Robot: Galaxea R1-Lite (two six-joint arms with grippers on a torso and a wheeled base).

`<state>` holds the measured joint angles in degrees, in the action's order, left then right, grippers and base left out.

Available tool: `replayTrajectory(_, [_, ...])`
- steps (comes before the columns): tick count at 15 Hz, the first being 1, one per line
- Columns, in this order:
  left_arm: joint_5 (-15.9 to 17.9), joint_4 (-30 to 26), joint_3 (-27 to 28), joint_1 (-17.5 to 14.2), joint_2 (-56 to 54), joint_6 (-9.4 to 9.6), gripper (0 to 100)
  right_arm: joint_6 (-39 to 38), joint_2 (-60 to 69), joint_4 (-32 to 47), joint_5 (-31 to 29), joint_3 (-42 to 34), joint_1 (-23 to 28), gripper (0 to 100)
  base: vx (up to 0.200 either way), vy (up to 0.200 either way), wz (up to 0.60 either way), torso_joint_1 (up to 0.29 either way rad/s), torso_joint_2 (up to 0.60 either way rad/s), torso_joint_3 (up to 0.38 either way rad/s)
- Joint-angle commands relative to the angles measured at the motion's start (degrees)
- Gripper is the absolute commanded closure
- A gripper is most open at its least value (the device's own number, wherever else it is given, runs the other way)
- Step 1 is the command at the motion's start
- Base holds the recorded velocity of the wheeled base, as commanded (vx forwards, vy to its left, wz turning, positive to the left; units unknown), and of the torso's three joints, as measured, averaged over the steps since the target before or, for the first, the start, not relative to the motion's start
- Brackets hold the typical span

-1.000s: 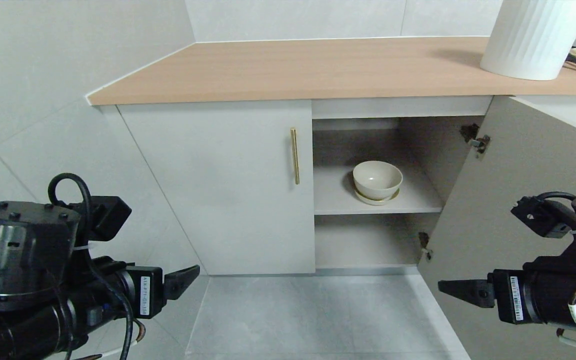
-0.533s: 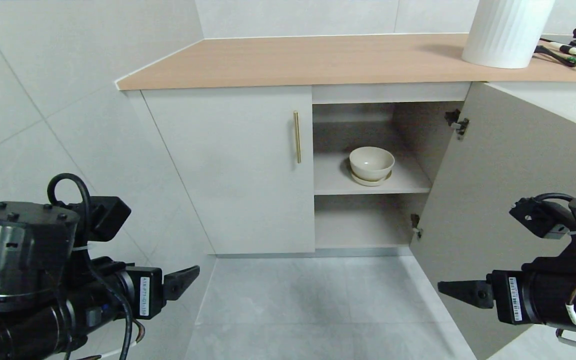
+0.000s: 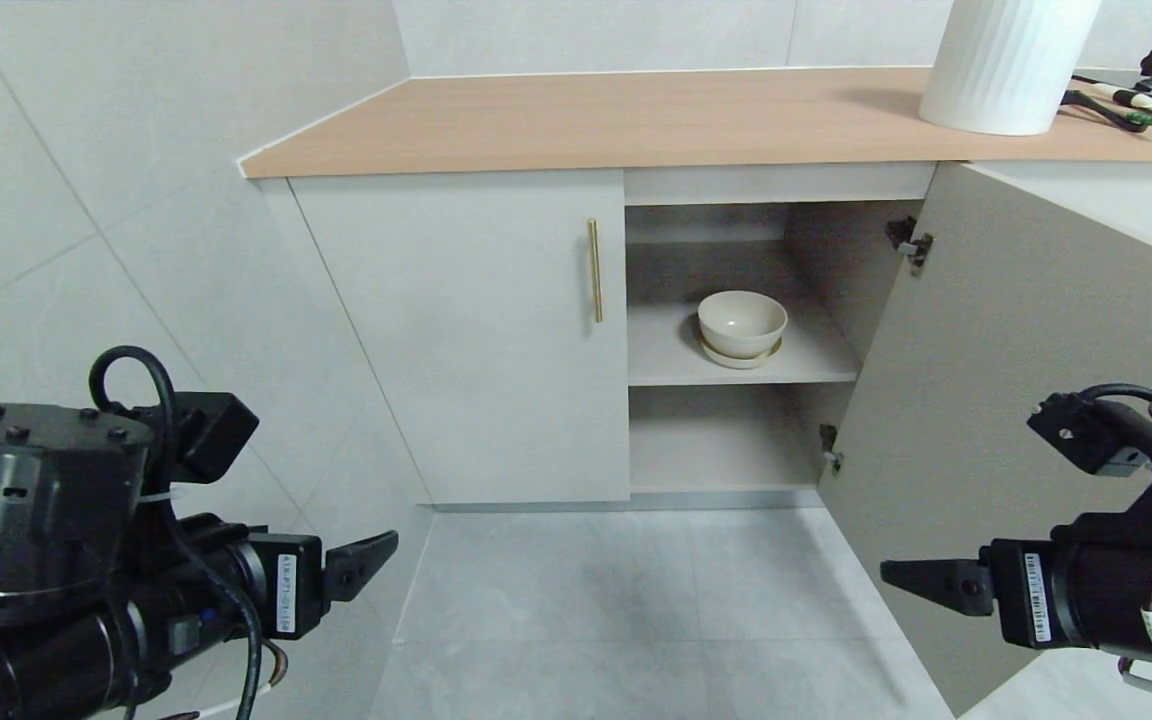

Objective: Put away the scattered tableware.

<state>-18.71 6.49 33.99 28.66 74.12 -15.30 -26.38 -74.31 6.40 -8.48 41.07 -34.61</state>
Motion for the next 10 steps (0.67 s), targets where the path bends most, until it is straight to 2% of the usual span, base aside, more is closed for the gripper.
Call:
replayTrajectory(1, [0.0,0.0,0.1,0.0,-0.5,0.01,0,0.4,3.8,1.9,-0.7,-0.5,0.0,0,0.000,0.000,0.00,0.000,0.00,0.000])
replayTrajectory(6, [-0.1,0.0,0.0,0.0,-0.4,0.01,0,1.2,12.0,9.9,-0.3,-1.2,0.1,0,0.000,0.000,0.00,0.000,0.00,0.000])
replayTrajectory(10, [-0.1,-0.1,-0.1,0.0,-0.1,0.01,0,1.2,10.9,9.9,0.0,-2.7,0.1,0,0.000,0.000,0.00,0.000,0.00,0.000])
